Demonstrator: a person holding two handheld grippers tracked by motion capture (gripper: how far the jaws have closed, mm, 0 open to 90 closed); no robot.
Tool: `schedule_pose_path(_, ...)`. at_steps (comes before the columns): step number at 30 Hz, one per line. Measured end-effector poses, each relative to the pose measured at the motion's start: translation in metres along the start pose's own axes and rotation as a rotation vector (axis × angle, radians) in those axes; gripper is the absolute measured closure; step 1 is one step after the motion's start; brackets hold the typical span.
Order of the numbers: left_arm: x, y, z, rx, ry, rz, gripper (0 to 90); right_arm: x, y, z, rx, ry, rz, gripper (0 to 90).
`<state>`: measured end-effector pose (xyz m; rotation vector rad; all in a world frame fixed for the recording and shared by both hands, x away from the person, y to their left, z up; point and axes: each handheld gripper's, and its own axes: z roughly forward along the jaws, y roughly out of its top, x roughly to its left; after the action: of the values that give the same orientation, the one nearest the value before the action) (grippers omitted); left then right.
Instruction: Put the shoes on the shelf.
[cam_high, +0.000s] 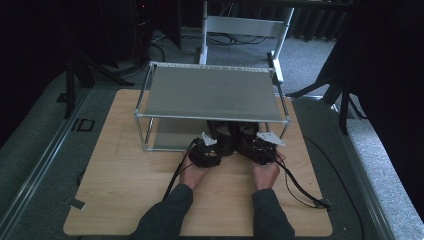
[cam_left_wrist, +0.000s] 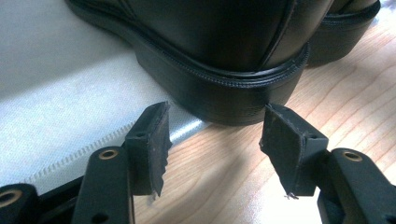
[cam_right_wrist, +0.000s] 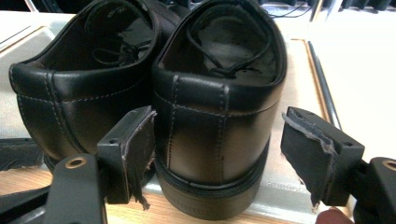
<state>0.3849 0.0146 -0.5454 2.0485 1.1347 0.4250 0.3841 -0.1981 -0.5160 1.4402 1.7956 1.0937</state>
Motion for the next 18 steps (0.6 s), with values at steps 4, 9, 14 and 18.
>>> schedule_pose_path(4,-0.001,0.003,0.003,0.002,0.002,0.002,46.9,0.002,-0.002,0.002,0.015,0.026,0.014,27.2)
schedule_pose_path(9,0.001,0.0,0.0,0.006,0.006,-0.014,44.5,0.003,-0.003,-0.004,0.027,0.032,0.0,27.0)
schedule_pose_path(14,0.005,-0.013,-0.024,-0.013,-0.017,-0.008,42.2,-0.004,-0.007,-0.025,0.048,0.057,-0.028,26.2)
schedule_pose_path(18,0.009,-0.028,-0.047,-0.025,-0.024,0.0,42.4,-0.021,-0.015,-0.038,0.109,0.049,-0.022,25.6)
